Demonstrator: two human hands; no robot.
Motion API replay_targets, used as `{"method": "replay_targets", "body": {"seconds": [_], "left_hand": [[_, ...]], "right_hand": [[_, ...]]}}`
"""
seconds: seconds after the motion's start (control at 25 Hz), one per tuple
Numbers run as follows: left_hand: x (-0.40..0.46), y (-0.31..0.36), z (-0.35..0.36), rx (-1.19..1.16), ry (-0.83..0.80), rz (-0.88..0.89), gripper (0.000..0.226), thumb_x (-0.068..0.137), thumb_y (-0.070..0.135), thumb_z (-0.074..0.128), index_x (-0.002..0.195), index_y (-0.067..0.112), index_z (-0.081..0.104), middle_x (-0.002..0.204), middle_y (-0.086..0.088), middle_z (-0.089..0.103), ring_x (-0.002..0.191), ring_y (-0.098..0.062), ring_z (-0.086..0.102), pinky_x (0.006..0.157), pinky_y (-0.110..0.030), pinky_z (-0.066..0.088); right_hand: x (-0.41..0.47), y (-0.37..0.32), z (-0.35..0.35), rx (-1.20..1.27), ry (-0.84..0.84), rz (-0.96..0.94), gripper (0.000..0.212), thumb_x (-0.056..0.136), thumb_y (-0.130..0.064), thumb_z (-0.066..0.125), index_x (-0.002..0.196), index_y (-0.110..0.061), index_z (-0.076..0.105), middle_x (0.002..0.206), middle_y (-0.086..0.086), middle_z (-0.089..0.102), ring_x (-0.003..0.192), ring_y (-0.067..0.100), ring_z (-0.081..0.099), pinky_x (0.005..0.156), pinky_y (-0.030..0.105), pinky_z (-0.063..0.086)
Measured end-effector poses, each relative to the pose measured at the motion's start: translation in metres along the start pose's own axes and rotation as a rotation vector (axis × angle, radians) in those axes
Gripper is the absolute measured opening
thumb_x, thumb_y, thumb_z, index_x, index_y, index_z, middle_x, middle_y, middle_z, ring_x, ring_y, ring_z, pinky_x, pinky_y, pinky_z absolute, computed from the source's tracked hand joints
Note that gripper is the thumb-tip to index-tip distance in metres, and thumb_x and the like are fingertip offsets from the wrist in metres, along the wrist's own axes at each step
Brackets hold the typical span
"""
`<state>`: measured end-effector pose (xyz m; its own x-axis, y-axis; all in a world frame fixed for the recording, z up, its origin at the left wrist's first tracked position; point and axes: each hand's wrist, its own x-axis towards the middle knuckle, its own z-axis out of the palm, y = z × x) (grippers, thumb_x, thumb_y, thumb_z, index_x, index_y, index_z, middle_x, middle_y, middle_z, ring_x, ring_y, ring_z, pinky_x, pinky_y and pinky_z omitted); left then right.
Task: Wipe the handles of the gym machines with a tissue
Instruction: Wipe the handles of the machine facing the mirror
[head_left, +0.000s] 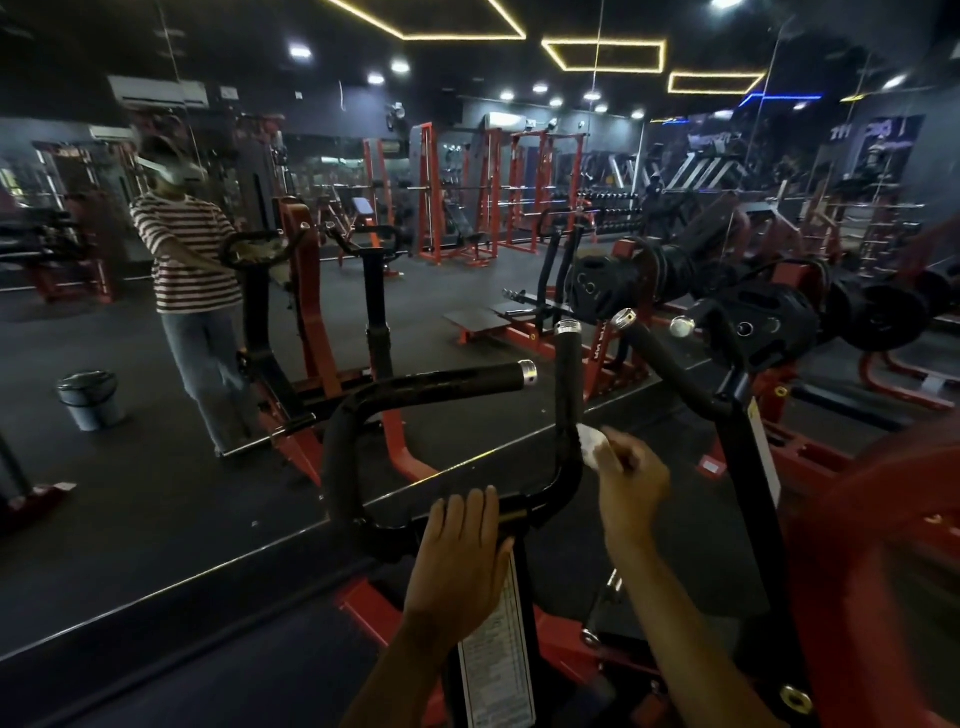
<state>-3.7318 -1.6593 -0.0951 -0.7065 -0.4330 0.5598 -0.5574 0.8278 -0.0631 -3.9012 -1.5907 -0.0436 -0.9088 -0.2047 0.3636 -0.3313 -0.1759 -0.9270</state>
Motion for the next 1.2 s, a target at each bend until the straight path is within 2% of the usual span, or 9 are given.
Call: {"method": "replay_targets", "body": {"seconds": [0.12, 0.24, 0.32, 0.48, 0.64, 0.76, 0.88, 1.04, 1.2], "left_hand": [[0.0, -0.001, 0.002, 0.009, -0.003, 0.001, 0.06, 0.099, 0.037, 0.018, 0.127, 0.0, 0.055, 0.117, -0.017, 0.063, 0.103, -0.032, 0.061, 0.093, -0.046, 0.05], [0.0, 0.0, 0.005, 0.033, 0.001, -0.009, 0.059, 0.1, 0.037, 0.018, 0.128, -0.001, 0.053, 0.119, -0.018, 0.062, 0.105, -0.033, 0.06, 0.094, -0.047, 0.049], [0.0, 0.0, 0.006, 0.046, 0.009, -0.003, 0.057, 0.097, 0.038, 0.026, 0.129, -0.001, 0.052, 0.119, -0.018, 0.061, 0.105, -0.033, 0.059, 0.094, -0.047, 0.049], [0.0, 0.0, 0.004, 0.052, 0.002, -0.008, 0.056, 0.094, 0.039, 0.032, 0.128, 0.0, 0.054, 0.117, -0.016, 0.062, 0.103, -0.031, 0.06, 0.093, -0.047, 0.049], [0.001, 0.0, 0.001, 0.049, -0.011, -0.012, 0.056, 0.093, 0.04, 0.034, 0.126, 0.001, 0.056, 0.116, -0.015, 0.063, 0.103, -0.03, 0.061, 0.093, -0.045, 0.05], [0.0, 0.0, 0.001, 0.042, -0.012, -0.014, 0.055, 0.093, 0.039, 0.033, 0.125, 0.001, 0.057, 0.116, -0.015, 0.063, 0.103, -0.03, 0.061, 0.093, -0.045, 0.05], [0.001, 0.0, 0.002, 0.045, 0.001, -0.017, 0.056, 0.092, 0.039, 0.031, 0.124, 0.002, 0.058, 0.116, -0.016, 0.064, 0.103, -0.03, 0.062, 0.092, -0.046, 0.051], [-0.002, 0.001, 0.009, 0.096, 0.061, -0.016, 0.057, 0.096, 0.038, 0.026, 0.121, 0.001, 0.061, 0.113, -0.015, 0.065, 0.102, -0.032, 0.059, 0.097, -0.046, 0.044], [0.001, 0.002, 0.014, 0.106, 0.137, -0.038, 0.055, 0.091, 0.04, 0.032, 0.111, 0.005, 0.069, 0.104, -0.012, 0.07, 0.096, -0.029, 0.056, 0.094, -0.042, 0.031]], "right_hand": [[0.002, -0.014, -0.001, -0.302, -0.337, -0.391, 0.024, 0.084, 0.002, 0.062, 0.104, -0.008, 0.068, 0.104, 0.0, 0.064, 0.097, 0.007, 0.059, 0.085, 0.012, 0.047], [-0.014, -0.001, 0.004, -0.612, -0.7, -0.697, 0.021, 0.082, 0.002, 0.062, 0.101, -0.005, 0.07, 0.107, 0.01, 0.066, 0.102, 0.02, 0.058, 0.091, 0.035, 0.051], [-0.019, -0.007, 0.007, -0.854, -0.852, -0.802, 0.019, 0.085, -0.003, 0.057, 0.1, -0.006, 0.068, 0.105, 0.008, 0.066, 0.103, 0.021, 0.052, 0.092, 0.037, 0.047], [0.004, -0.034, 0.013, -1.243, -0.99, -0.992, 0.016, 0.091, -0.015, 0.052, 0.102, -0.01, 0.062, 0.107, 0.006, 0.061, 0.111, 0.02, 0.045, 0.096, 0.033, 0.038], [0.026, -0.043, 0.021, -1.609, -0.964, -1.309, 0.011, 0.085, -0.007, 0.06, 0.095, -0.007, 0.065, 0.102, 0.009, 0.064, 0.112, 0.026, 0.047, 0.094, 0.038, 0.041], [0.012, -0.037, 0.023, -1.613, -0.914, -1.233, 0.011, 0.087, -0.01, 0.061, 0.098, -0.009, 0.063, 0.105, 0.01, 0.063, 0.111, 0.026, 0.049, 0.095, 0.037, 0.042], [-0.011, -0.033, 0.02, -1.291, -0.972, -0.932, 0.022, 0.093, -0.012, 0.048, 0.113, -0.005, 0.057, 0.119, 0.012, 0.056, 0.117, 0.025, 0.045, 0.104, 0.033, 0.032], [-0.021, -0.018, -0.001, -0.892, -0.771, -0.669, 0.033, 0.093, -0.016, 0.043, 0.122, -0.01, 0.057, 0.125, 0.007, 0.052, 0.121, 0.019, 0.042, 0.101, 0.026, 0.034], [-0.03, -0.014, -0.022, -0.817, -0.726, -0.549, 0.081, 0.077, -0.052, 0.01, 0.135, -0.009, 0.046, 0.144, 0.011, 0.039, 0.133, 0.024, 0.032, 0.108, 0.029, 0.024]]}}
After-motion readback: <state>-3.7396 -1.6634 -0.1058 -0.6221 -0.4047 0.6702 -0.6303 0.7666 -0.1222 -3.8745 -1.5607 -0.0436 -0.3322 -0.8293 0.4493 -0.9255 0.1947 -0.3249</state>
